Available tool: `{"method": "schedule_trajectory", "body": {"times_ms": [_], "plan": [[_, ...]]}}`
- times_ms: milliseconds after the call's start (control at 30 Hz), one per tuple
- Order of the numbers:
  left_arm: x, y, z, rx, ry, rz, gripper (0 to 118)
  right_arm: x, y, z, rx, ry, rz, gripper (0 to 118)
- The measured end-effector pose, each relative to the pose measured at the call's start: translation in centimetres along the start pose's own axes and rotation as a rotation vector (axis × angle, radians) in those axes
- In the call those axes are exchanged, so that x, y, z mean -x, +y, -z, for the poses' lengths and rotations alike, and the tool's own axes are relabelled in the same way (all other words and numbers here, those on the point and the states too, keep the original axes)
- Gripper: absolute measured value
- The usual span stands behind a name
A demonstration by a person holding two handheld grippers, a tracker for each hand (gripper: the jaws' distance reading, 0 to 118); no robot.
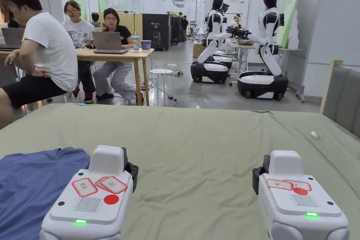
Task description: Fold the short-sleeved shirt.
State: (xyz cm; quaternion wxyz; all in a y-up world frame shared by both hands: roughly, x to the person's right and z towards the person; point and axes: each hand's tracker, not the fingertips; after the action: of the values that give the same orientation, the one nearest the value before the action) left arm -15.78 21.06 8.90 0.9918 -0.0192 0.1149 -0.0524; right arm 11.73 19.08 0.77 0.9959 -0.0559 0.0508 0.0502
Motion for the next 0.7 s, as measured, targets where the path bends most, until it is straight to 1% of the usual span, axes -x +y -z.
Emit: {"method": "schedule_trajectory", "body": {"times_ms": [33,133,233,333,533,600,700], "plan": [[0.4,0.1,-0.2,-0.001,0.006,-0.004,0,0.3,0.1,-0.1,0.004,0.028,0.009,0],[2.0,0.4,-0.6,-0.001,0.036,-0.013,0,2.4,0.4,0.6,0.003,0.058,-0.013,0],[4.5,0.4,-1.0,0.011,0.093,-0.001,0,5.3,1.1,0.9,-0.002,0.138,-0.008,0],[8.3,0.3,-2.0,0.025,0.166,-0.006,0,9.4,2.0,1.7,-0.024,0.226,-0.009,0],[16.8,-0.4,-4.9,0.059,0.371,-0.033,0,19.0,3.5,0.9,-0.039,0.43,-0.024,0],[18.8,-1.0,-5.7,0.081,0.405,-0.043,0,21.7,3.4,0.4,-0.031,0.491,-0.035,1],[20.5,-2.1,-6.1,0.114,0.449,-0.038,0,24.6,3.0,0.2,-0.028,0.541,-0.064,1]]}}
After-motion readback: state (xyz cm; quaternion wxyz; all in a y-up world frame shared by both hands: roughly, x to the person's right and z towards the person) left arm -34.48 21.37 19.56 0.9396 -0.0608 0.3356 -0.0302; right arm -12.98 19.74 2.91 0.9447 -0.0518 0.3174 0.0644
